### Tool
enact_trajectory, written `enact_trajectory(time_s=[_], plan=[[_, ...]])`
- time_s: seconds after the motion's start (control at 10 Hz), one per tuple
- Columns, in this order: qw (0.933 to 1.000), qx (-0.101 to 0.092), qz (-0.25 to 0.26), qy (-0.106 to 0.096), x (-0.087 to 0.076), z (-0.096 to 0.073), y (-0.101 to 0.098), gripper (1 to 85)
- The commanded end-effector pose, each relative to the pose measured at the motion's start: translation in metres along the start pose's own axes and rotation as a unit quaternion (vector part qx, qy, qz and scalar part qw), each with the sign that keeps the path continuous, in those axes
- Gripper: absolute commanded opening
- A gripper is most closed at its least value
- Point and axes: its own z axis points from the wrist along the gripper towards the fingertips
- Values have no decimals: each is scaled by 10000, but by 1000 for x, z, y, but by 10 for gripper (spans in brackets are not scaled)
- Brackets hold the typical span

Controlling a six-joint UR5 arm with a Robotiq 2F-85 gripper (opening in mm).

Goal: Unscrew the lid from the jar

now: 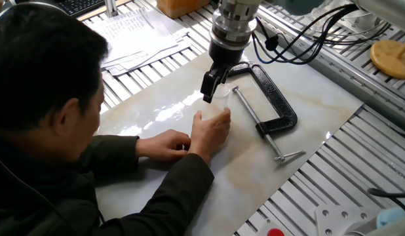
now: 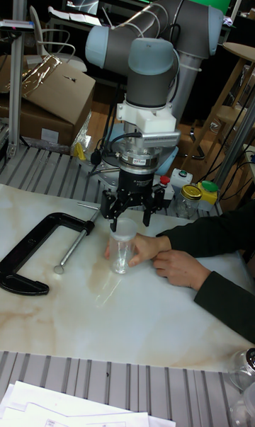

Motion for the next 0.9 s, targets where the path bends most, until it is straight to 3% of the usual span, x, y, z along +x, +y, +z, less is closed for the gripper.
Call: enact_trajectory(time_s=[0.0,0.4,0.8], plan=[[9998,-146,-112,-44,-4,-5,-2,763],[9997,-222,-91,-59,-8,-4,2,763],[9998,-171,-117,-63,-8,-2,-1,753]])
